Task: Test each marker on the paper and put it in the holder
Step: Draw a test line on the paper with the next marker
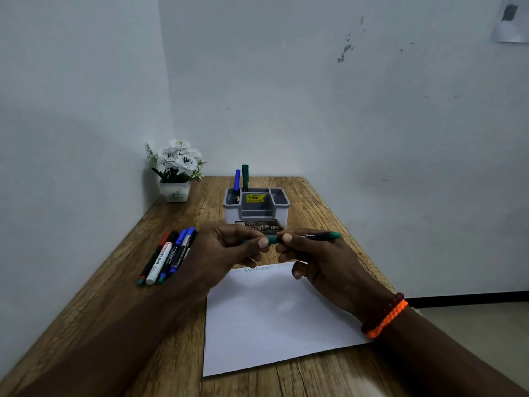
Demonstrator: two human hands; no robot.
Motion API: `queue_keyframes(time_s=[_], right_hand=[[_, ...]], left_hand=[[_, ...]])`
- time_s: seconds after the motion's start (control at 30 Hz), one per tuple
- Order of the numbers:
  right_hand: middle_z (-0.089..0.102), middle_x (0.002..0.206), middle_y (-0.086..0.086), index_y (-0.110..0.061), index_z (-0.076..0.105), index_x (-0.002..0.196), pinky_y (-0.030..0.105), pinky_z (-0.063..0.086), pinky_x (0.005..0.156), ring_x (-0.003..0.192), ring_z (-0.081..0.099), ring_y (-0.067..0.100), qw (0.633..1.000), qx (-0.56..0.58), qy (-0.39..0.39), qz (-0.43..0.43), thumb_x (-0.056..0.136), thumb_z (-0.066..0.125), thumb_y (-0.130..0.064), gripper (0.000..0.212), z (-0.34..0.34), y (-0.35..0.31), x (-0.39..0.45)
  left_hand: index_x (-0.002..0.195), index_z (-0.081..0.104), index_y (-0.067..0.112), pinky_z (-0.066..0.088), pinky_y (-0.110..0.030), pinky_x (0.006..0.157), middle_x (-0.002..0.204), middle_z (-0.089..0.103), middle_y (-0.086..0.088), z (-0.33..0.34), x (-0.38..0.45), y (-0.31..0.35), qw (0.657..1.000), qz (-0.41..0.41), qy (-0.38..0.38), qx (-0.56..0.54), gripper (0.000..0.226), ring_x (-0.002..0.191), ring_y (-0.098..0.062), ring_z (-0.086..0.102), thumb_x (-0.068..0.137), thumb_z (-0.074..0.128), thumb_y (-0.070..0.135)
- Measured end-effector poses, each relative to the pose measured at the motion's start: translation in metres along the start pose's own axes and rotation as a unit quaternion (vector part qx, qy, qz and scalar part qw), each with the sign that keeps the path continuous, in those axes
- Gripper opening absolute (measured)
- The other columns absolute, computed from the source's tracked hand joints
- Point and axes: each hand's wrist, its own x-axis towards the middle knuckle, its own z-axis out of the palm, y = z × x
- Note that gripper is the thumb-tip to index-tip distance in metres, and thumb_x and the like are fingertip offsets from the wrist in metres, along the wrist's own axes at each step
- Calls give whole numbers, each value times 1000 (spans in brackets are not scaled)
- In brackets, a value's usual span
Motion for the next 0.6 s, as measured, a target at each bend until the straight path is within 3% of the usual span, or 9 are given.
queue_keyframes(time_s=[0.33, 0.47, 0.6], right_hand=[[76, 85, 20, 5, 74, 110, 23, 51, 43, 69, 74, 21, 1000, -3, -2, 5, 75, 78, -12, 39, 3, 2, -2], [77, 87, 21, 5, 75, 108, 23, 51, 44, 70, 74, 21, 1000, -7, -5, 4, 86, 75, -6, 25, 2, 4, -3], [76, 88, 20, 3, 75, 109, 24, 52, 45, 72, 73, 22, 1000, -14, -19, 2, 77, 79, -14, 37, 4, 2, 0]], left_hand=[[94, 78, 8, 62, -31, 65, 87, 78, -18, -1, -2, -3, 1000, -6, -3, -5, 24, 71, -25, 74, 72, 79, 20], [96, 78, 6, 63, -31, 65, 87, 78, -17, -2, -2, -3, 1000, -10, -5, 9, 27, 74, -27, 75, 73, 79, 20], [94, 78, 5, 62, -28, 63, 85, 78, -17, -4, -1, 1, 1000, -4, 2, -4, 23, 68, -23, 74, 73, 79, 14]])
